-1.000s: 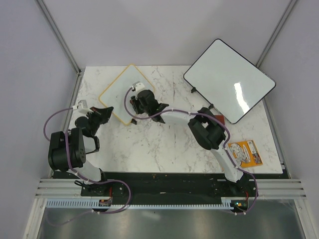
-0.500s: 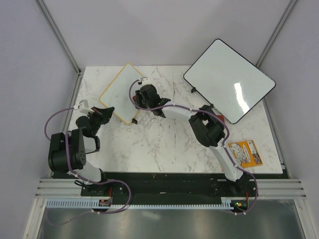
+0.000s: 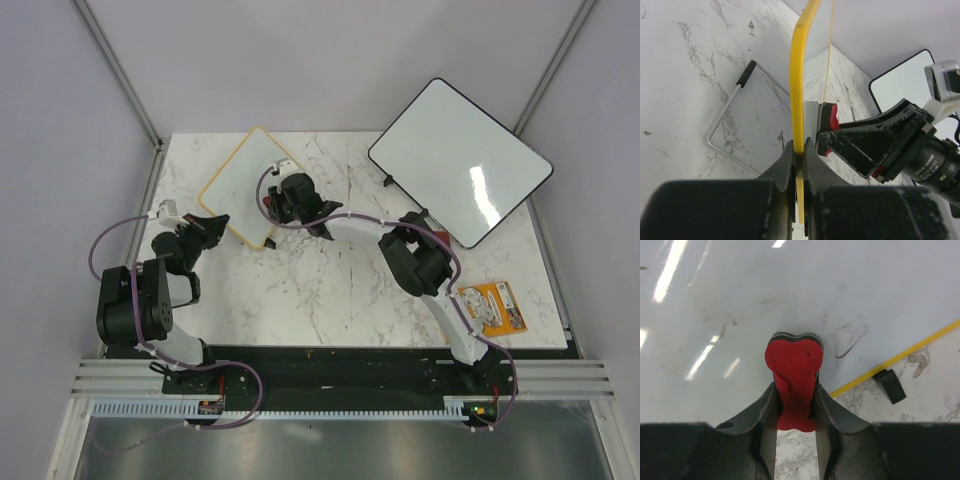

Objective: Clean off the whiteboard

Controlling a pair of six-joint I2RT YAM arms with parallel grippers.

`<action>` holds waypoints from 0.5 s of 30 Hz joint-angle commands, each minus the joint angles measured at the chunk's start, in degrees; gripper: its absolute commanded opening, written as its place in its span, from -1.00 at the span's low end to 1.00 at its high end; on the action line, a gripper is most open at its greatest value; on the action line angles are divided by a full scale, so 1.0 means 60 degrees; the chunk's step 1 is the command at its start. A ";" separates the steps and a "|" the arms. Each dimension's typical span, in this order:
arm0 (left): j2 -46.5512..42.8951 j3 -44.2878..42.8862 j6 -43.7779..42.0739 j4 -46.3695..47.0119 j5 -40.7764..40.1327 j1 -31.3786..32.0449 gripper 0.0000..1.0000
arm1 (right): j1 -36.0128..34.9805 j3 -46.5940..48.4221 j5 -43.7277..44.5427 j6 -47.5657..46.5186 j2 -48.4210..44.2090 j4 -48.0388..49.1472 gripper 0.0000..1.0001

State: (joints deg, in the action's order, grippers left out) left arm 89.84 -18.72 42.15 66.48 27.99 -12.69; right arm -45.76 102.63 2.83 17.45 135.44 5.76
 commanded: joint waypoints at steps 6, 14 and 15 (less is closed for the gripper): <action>-0.0135 -0.0117 -0.0565 -0.0269 0.0580 0.0166 -0.97 | -0.1426 0.1362 -0.0838 -0.0609 0.0556 -0.0710 -1.00; -0.0355 -0.0073 -0.0668 -0.0416 0.0521 0.0240 -0.97 | -0.1164 0.3519 0.0857 -0.0128 0.1990 -0.1676 -1.00; -0.0355 -0.0088 -0.0668 -0.0445 0.0550 0.0240 -0.97 | -0.0887 0.3955 0.1021 0.0527 0.2138 -0.2345 -1.00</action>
State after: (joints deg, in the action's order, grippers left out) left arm 89.56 -18.81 42.13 64.84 26.68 -12.82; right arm -53.01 120.70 3.70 14.17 141.18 -1.13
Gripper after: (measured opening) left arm 0.046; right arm 0.366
